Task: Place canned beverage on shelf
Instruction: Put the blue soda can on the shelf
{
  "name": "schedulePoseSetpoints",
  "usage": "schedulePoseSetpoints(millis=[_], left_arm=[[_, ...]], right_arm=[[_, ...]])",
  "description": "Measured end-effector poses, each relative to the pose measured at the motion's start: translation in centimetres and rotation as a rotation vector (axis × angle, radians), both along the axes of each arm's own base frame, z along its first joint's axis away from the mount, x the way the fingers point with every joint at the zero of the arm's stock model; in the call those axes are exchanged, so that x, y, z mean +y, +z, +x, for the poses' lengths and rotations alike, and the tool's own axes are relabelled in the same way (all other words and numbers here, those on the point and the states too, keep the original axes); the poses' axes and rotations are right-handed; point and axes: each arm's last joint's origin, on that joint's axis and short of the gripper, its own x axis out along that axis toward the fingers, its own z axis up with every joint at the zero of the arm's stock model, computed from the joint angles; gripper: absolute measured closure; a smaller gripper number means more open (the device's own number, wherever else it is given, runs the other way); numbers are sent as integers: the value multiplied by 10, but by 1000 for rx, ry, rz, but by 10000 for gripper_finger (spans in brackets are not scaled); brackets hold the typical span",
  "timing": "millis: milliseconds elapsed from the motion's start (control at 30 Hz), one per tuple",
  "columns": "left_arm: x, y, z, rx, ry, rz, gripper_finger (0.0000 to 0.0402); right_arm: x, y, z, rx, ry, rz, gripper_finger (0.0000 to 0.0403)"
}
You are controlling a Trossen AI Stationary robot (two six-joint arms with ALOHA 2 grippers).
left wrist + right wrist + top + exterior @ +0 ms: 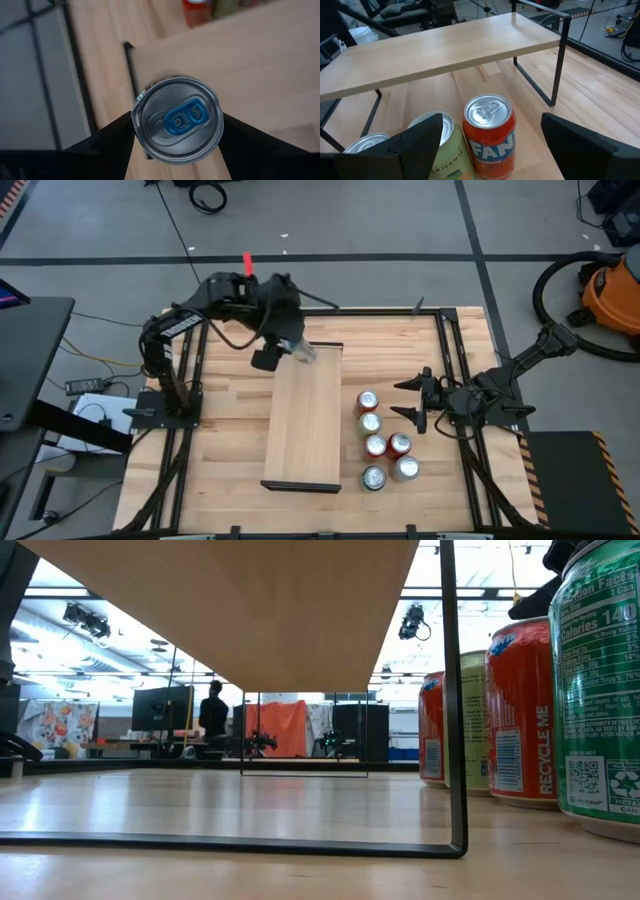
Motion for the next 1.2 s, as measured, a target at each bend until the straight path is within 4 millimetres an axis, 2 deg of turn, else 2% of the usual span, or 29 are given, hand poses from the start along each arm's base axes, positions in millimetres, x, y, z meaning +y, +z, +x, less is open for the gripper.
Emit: schedulePoseSetpoints(millis=[167, 300, 600, 933, 1200], left_arm=[[0, -30, 10, 125, -14, -47, 141], [-1, -43, 13, 177, -36, -48, 141], [1, -44, 12, 183, -20, -37, 136], [0, -44, 13, 179, 83, -34, 65], [-2, -44, 15, 156, 103, -55, 56]], right_arm=[[0, 0, 0, -5, -3, 11, 55], [0, 0, 0, -7, -6, 11, 55], [0, 0, 0, -5, -4, 2, 55], [0, 1, 0, -7, -4, 2, 55], [0, 1, 0, -9, -8, 10, 55]])
